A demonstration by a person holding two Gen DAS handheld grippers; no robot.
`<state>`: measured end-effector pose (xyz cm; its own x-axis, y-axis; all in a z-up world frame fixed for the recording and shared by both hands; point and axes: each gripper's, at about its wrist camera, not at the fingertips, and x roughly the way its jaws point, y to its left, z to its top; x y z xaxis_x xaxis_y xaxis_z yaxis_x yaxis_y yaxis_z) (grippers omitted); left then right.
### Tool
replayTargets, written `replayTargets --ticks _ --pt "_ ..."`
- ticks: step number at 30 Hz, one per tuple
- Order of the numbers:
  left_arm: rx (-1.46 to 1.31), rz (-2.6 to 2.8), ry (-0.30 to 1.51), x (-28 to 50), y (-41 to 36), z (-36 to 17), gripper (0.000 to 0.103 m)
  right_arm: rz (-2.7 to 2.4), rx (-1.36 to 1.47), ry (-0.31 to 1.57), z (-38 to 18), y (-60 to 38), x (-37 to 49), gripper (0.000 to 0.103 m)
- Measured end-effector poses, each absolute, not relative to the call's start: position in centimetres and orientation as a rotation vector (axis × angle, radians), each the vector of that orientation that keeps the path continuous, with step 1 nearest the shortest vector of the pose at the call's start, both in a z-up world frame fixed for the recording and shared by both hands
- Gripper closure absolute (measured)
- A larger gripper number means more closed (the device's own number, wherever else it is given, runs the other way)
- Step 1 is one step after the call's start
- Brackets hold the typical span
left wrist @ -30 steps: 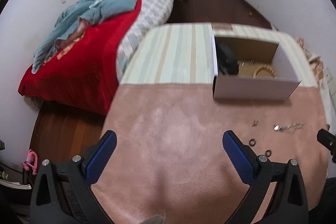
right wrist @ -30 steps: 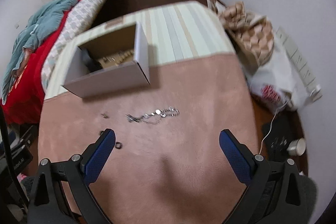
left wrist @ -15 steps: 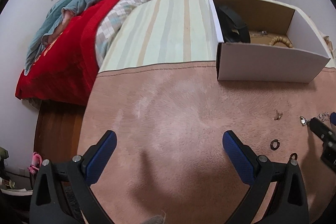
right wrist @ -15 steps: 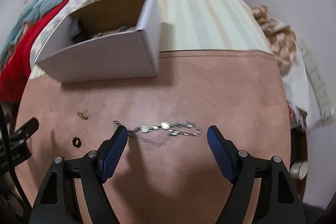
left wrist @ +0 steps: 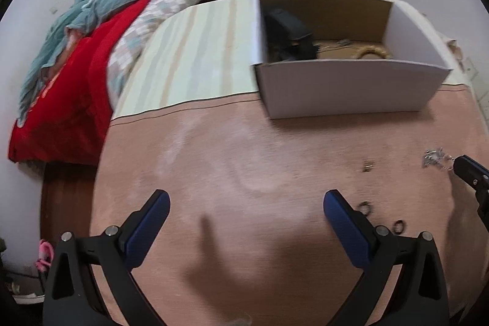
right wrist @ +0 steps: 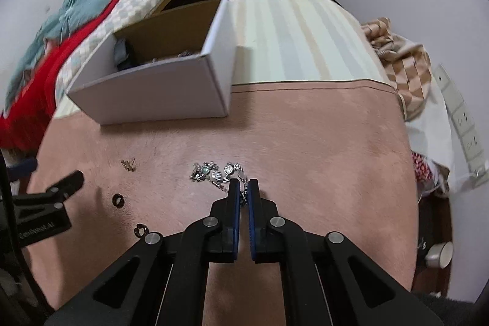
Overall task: Organize jewelry
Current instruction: 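Grasp the silver charm bracelet with the right gripper while the left grasps the gold stud earring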
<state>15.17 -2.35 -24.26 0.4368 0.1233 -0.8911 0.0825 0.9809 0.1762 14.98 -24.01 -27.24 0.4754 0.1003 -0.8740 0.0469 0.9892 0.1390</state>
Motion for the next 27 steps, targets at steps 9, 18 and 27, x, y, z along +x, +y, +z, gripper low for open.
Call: replayTargets --ticks 9,18,27 --pt "0.141 -0.094 1.141 16.7 -5.8 -24.1 0.017 0.006 0.194 1.042 -25.2 -26.4 13.7 0.098" --pt "0.159 -0.122 1.158 17.4 -8.3 -25.3 0.04 -0.028 0.211 1.054 -26.0 -27.2 13.7 0.098" --pt "0.164 -0.135 1.161 17.4 -8.6 -25.8 0.056 -0.041 0.215 1.058 -26.2 -27.4 13.8 0.098"
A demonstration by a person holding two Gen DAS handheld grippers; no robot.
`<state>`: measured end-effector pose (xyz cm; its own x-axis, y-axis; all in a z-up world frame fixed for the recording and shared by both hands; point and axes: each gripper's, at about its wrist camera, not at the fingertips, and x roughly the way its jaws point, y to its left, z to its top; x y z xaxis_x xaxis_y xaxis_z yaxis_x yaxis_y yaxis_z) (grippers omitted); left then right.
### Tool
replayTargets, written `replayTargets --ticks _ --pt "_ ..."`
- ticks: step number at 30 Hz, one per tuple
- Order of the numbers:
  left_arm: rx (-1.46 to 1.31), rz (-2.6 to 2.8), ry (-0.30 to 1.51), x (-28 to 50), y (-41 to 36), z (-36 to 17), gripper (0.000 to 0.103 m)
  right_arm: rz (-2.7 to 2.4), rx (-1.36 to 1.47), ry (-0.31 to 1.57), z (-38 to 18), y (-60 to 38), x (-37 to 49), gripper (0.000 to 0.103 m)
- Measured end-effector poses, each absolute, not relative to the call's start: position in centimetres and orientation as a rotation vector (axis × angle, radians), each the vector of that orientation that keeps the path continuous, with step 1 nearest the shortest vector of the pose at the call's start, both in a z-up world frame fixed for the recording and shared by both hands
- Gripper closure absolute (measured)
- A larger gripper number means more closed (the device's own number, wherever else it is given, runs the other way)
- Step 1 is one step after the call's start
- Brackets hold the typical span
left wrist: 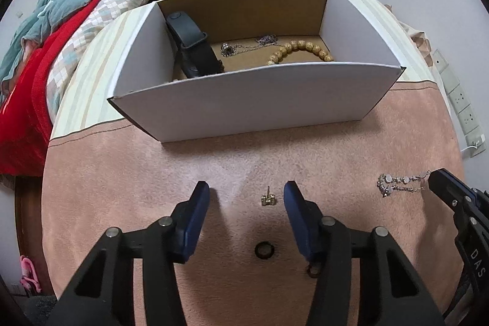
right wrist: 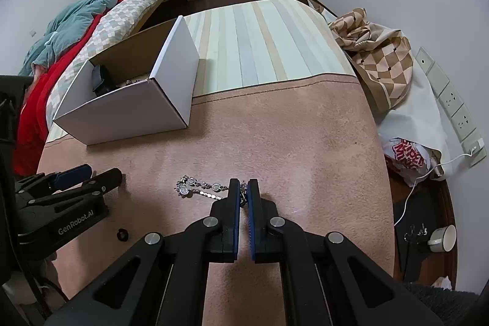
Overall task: Organize jewelry
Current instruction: 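Grasp the silver charm bracelet with the right gripper while the left grasps the gold stud earring, then carry the earring into the box with the left gripper while the right lowers the charm bracelet in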
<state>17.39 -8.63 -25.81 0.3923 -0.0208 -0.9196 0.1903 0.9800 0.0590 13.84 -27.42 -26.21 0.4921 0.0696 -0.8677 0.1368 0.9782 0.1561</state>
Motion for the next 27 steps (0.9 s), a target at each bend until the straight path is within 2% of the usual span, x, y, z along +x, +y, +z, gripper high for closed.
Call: replayTargets --ticks 7,18,27 --pt "0.169 -0.166 1.152 16.7 -9.3 -25.8 0.097 -0.053 0.219 1.051 -26.1 -27.6 13.8 0.098" --pt "0.172 -0.177 1.082 16.3 -9.0 -22.8 0.097 -0.018 0.254 0.995 -23.1 -27.5 13.8 0.098" --pt "0.09 -0.209 1.009 17.4 -6.9 -16.2 0.097 0.092 0.292 0.896 -15.9 -27.0 15.1 0.098"
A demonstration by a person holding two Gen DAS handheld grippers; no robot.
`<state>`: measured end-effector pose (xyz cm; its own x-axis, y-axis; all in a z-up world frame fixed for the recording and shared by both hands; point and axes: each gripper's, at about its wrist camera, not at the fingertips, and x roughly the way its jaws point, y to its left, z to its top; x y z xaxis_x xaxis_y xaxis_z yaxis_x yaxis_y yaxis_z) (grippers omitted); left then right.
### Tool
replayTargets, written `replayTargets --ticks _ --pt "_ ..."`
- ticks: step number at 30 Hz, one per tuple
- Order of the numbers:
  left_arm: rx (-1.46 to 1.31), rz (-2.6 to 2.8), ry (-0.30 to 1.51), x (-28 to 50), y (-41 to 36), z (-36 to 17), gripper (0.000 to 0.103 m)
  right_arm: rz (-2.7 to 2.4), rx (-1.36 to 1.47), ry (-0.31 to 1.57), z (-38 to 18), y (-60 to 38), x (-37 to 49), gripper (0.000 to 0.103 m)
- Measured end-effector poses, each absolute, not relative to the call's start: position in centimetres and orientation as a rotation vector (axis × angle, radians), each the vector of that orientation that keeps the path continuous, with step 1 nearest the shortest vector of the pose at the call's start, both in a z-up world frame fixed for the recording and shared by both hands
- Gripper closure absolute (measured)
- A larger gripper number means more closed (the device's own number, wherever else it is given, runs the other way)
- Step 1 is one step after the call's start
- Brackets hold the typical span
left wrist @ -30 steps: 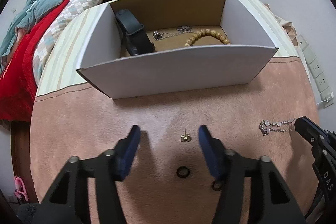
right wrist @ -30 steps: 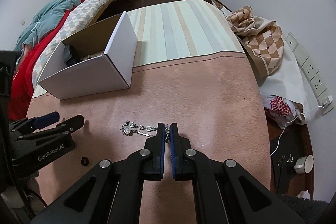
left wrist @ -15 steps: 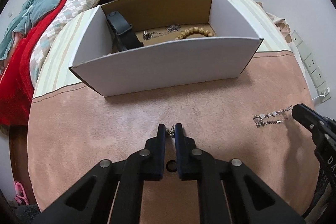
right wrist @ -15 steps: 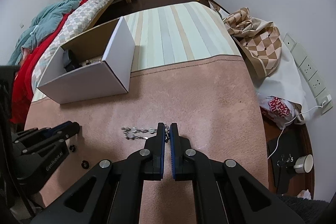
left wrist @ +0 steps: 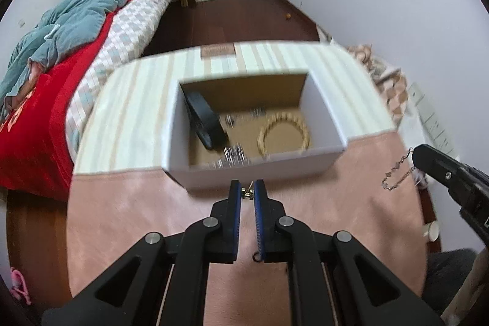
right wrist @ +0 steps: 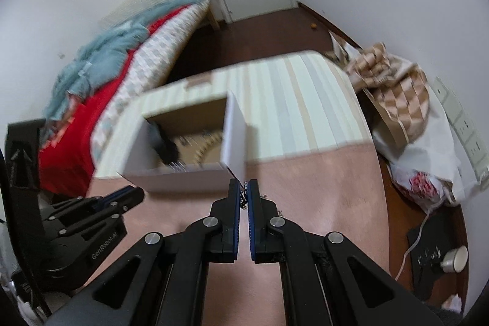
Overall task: Organize jewelry
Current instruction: 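Carry the earring into the box with the left gripper while the right lowers the charm bracelet in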
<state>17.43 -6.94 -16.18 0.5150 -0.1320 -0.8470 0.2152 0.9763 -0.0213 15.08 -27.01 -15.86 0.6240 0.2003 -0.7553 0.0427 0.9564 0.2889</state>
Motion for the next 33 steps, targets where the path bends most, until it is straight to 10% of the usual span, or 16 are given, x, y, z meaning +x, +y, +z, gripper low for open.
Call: replayTargets --ticks 11,27,30,33 --pt "-0.07 -0.255 1.068 24.2 -3.5 -13.3 0.097 0.269 0.251 0.835 -8.7 -24.2 22.8 0.098" --pt "-0.143 -0.304 1.23 29.6 -4.0 -16.4 0.091 0.384 0.247 1.14 -16.7 -21.2 29.6 0.097" --pt "-0.125 -0.266 1.193 29.7 -3.6 -15.7 0.069 0.377 0.226 1.16 -17.5 -21.1 29.5 0.095" --pt "-0.1 -0.21 1.148 29.5 -2.9 -15.1 0.035 0.348 0.213 1.144 -17.2 -21.5 29.2 0.068"
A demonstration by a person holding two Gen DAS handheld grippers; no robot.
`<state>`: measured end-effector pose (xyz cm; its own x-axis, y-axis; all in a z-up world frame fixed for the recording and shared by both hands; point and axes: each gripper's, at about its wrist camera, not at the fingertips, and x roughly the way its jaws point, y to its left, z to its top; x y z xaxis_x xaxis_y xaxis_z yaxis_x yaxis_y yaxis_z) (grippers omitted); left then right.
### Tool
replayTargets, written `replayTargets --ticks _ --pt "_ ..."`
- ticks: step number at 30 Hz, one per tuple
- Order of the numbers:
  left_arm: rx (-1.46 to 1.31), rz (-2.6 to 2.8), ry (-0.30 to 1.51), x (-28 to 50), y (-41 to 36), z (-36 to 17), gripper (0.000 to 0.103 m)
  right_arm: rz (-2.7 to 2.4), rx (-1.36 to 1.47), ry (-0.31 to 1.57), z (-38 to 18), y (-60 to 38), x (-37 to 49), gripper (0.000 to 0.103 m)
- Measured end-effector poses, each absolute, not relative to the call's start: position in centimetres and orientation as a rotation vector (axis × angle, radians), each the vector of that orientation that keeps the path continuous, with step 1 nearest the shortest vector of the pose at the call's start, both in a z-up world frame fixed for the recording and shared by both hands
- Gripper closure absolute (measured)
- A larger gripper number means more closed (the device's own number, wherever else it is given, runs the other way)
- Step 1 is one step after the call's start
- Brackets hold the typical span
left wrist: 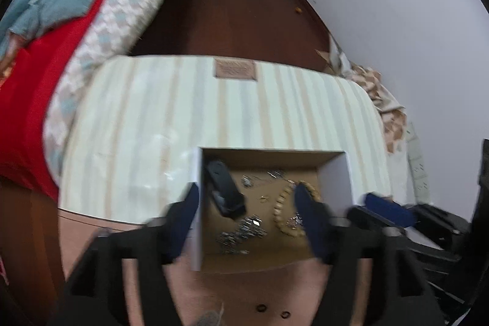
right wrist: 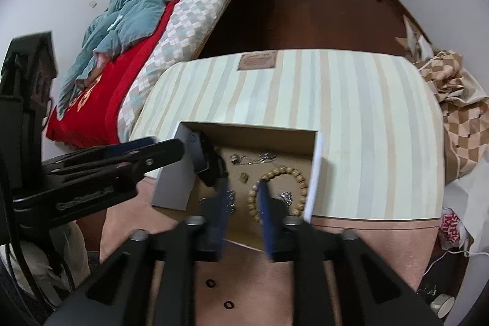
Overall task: Organize jewelry
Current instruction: 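Carry the earring into the box with the left gripper while the right lowers the charm bracelet in, then open both grippers and lift them away from the box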
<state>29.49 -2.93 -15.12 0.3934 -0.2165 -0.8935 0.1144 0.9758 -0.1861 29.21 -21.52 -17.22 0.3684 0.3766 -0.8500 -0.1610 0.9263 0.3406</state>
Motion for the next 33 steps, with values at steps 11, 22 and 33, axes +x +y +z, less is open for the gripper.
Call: replayTargets --ticks 11,22,33 --pt "0.075 -0.02 1.079 25.6 -1.1 -16.9 0.001 0.093 0.022 1.151 -17.8 -22.0 26.9 0.005" --pt "0.108 0.067 1.011 22.5 0.3 -15.9 0.001 0.003 0.065 1.131 -18.2 -21.5 23.7 0.002" --pt "0.114 0.087 0.873 17.8 1.1 -11.2 0.001 -0.049 0.028 1.015 -13.4 -20.3 19.9 0.002"
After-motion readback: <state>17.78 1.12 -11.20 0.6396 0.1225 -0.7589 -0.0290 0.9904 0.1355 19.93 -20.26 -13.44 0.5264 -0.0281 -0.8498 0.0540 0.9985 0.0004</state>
